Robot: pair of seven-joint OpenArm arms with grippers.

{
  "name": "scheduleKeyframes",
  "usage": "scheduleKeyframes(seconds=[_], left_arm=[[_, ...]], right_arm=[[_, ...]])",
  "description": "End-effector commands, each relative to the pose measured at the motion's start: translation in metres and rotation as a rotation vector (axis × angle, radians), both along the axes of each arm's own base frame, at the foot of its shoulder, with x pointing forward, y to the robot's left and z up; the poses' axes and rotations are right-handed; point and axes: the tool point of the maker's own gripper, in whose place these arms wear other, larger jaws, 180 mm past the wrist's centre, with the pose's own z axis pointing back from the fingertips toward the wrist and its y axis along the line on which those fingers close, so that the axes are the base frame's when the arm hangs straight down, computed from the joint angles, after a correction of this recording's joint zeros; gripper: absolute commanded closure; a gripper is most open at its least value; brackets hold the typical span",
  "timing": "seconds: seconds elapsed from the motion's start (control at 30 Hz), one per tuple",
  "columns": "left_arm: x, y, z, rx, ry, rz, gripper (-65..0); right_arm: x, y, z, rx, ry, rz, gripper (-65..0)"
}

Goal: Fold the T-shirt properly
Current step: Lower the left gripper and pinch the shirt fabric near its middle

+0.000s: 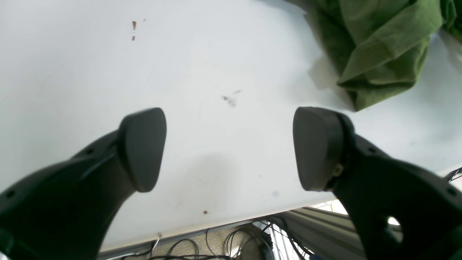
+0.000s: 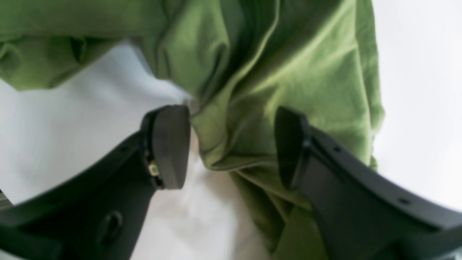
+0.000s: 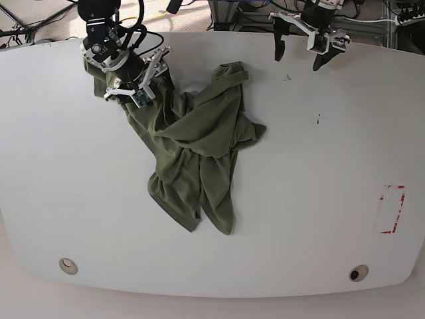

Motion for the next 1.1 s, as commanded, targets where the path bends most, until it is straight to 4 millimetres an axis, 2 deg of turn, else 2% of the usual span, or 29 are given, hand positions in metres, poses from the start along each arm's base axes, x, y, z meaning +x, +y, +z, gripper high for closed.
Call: scheduleKeyframes(seconds=[0.0,0.1,0.27,0.3,0.4,0.47,0.53,0.63,0.7,0.77,0.87,1.0,1.07], left_arm=[[0.001,0.000,0.008,-0.004,-0.026,-0.002,-51.3],[0.001,0.000,0.008,-0.004,-0.028,-0.002,-51.3],[0.004,0.001,0.009,-0.003,-0.034,-0.001,-51.3],[0.004,0.001,0.010,-0.004,-0.036,0.000,-51.3],[0.006,0.000,0.011,-0.004,-0.040,-0.001,-51.3],[0.014,0.001,0.014,-0.005,-0.063,0.001,-51.3],[0.027,0.001,0.018,-0.004,-0.096,0.008,-51.3],[0.052,0.002,0.028,-0.003,-0.161,0.012,-51.3],[0.060,0.001,0.026,0.002,-0.154,0.011,-51.3],[0.072,0.002,0.023,0.014,-0.129,0.012,-51.3],[0.105,-0.001,0.027,0.016,-0.122,0.030,-51.3],[0.127,-0.001,0.019,0.027,-0.074,0.032,-51.3],[0.143,-0.013,0.016,0.020,-0.075,0.002,-51.3]], right_arm=[[0.011,0.003,0.012,0.027,-0.051,-0.001,-35.2],[0.013,0.002,0.009,0.029,-0.045,-0.006,-28.4],[0.017,0.001,0.010,0.027,-0.053,-0.006,-3.0],[0.019,0.001,0.012,0.025,-0.058,-0.006,0.0],[0.021,-0.003,0.013,0.020,-0.065,-0.013,0.0],[0.022,-0.003,0.015,0.015,-0.071,-0.010,0.0],[0.025,-0.006,0.020,0.010,-0.088,-0.017,0.0],[0.035,-0.024,0.037,-0.009,-0.142,-0.067,0.0],[0.039,-0.029,0.046,-0.018,-0.169,-0.078,0.0],[0.043,-0.030,0.054,-0.023,-0.195,-0.077,0.0],[0.047,-0.030,0.062,-0.029,-0.218,-0.070,0.0],[0.044,-0.030,0.063,-0.030,-0.220,-0.068,0.0],[0.044,-0.028,0.065,-0.025,-0.224,-0.071,0.0]])
